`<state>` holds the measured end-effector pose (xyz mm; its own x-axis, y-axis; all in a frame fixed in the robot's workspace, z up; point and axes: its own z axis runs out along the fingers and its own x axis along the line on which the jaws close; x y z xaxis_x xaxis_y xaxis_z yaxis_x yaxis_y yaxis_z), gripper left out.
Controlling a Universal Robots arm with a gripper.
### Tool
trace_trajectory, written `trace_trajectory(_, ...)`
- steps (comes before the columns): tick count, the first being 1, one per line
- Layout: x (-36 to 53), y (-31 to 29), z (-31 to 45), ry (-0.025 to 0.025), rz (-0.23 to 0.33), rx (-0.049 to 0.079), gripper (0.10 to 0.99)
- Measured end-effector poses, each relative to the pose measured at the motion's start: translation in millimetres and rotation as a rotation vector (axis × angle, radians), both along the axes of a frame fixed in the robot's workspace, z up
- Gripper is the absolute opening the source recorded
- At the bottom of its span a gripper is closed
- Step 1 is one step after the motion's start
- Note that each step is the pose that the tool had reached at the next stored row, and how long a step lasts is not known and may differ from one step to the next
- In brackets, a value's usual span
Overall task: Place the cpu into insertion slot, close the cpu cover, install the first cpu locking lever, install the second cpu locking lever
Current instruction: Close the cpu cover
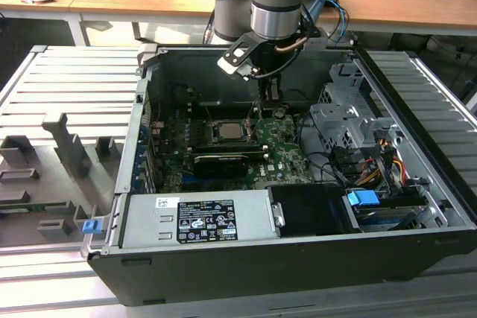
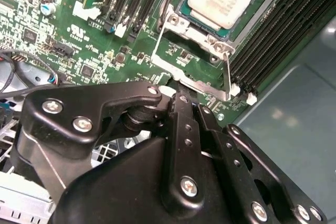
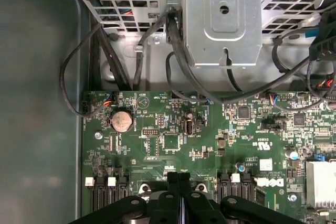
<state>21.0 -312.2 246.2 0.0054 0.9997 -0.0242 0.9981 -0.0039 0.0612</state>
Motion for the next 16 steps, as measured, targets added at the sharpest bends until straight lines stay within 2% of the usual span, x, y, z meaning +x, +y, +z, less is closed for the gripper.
trace_trajectory(9,-12.5,0.0,-0.3,0.0,0.0,0.0,0.106)
trace_trajectory(16,-22.7,0.0,-9.1,0.0,0.0,0.0,0.106)
